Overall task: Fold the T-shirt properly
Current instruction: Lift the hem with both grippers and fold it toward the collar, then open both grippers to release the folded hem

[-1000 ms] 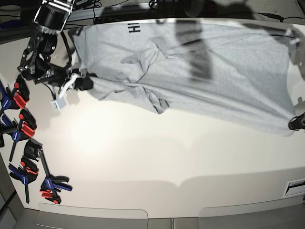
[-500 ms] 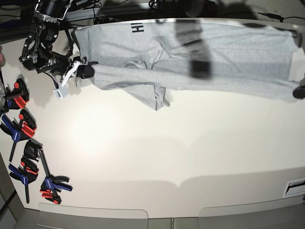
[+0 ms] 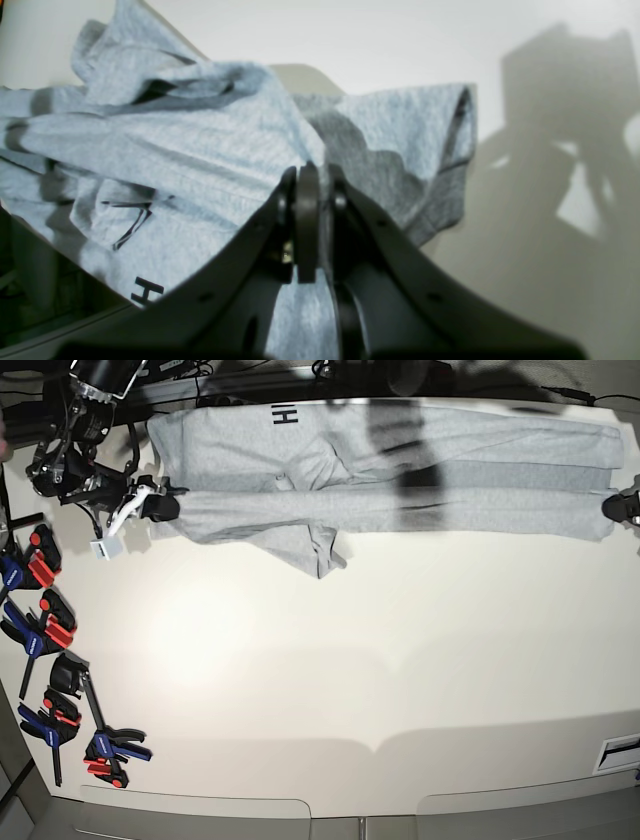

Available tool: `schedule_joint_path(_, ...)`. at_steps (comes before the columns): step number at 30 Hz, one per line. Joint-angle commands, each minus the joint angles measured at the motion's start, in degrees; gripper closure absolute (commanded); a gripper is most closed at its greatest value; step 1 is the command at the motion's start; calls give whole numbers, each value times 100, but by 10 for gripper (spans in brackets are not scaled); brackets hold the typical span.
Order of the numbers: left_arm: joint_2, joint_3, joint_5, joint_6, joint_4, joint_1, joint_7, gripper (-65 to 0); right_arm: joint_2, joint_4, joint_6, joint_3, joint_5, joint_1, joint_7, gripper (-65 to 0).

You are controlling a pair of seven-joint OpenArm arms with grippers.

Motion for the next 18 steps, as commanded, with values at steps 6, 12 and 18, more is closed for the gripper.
schedule_joint_path(6,-219,-39,-88,-32,50,-17,8,0,13,98,43,39,83,9,66,0)
schedule_joint_path(12,-256,-42,-88,-32,57,-22,8,-197,-42,101,43,39,111,26,90,-144)
schedule_joint_path(18,-608,-63,-88,-32,407,-26,-92,-196,48,326,43,39,310,59,155,-192)
